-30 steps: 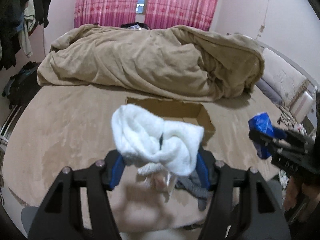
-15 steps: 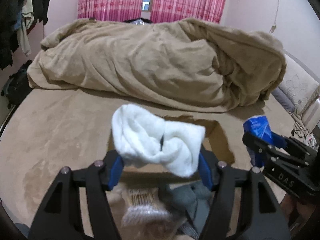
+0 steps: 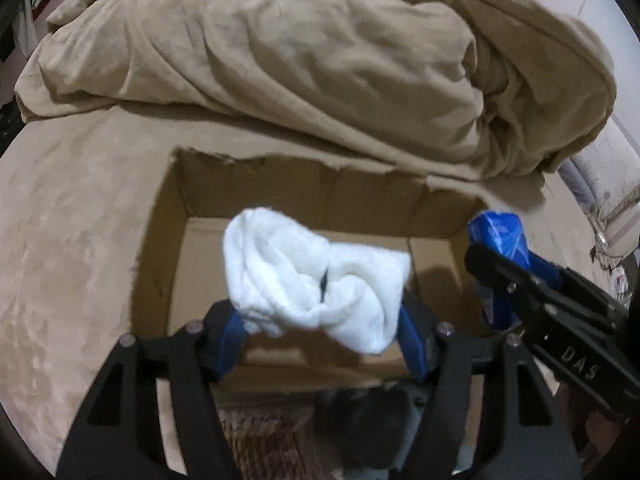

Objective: Organize objects
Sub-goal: 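Carry the white cloth into the box with the left gripper while the right drops the blue pack in, then move the left gripper to the cotton swab bag while the right approaches the grey knit gloves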

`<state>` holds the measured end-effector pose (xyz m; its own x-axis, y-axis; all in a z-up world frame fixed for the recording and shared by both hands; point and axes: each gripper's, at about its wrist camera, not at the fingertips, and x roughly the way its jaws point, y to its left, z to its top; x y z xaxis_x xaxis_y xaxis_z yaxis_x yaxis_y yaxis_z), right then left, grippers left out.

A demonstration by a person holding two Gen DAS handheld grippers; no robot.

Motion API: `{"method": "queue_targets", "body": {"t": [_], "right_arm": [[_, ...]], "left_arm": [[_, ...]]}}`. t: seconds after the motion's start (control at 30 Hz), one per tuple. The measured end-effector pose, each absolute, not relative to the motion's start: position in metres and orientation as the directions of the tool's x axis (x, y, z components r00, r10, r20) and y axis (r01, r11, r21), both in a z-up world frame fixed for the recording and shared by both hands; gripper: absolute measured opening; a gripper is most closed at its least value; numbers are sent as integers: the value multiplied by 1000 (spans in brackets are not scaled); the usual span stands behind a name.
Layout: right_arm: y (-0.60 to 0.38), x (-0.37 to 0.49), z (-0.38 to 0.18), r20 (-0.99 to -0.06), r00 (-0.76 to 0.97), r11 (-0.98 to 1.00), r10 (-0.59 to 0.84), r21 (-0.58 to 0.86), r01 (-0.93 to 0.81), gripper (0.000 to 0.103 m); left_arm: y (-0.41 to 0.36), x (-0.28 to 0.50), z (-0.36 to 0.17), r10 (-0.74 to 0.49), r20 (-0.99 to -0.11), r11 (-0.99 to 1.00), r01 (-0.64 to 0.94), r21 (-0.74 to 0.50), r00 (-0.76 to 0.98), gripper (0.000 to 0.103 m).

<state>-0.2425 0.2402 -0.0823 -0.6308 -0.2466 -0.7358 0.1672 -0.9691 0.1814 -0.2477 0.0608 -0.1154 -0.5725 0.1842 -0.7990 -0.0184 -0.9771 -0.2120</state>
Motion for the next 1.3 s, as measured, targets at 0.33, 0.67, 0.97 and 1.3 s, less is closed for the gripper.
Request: {"method": "queue_targets", "body": {"t": [0.33,0.67,0.97,1.3], "right_arm": [[239,-245,-90,-723,-648,-971,-240,179,159,75],[244,-200,-40,-707,-678,-979,-201,131,154,84],[243,-121,4,-686,-701,-980,-192,102,169,84],[238,-56,39,-649,-732,-976,-207,88,198,84]], "left_arm": [[48,-237,-99,106,-783,-985,42,-166,-613,95],[20,-165,-43,93,-732,-991,7,-133,-675,99],[-23,-79,9,70,-690,-990,32,-135,-720,99],[-26,-21,15,68,-699,-990,40,-137,-712,99]]}}
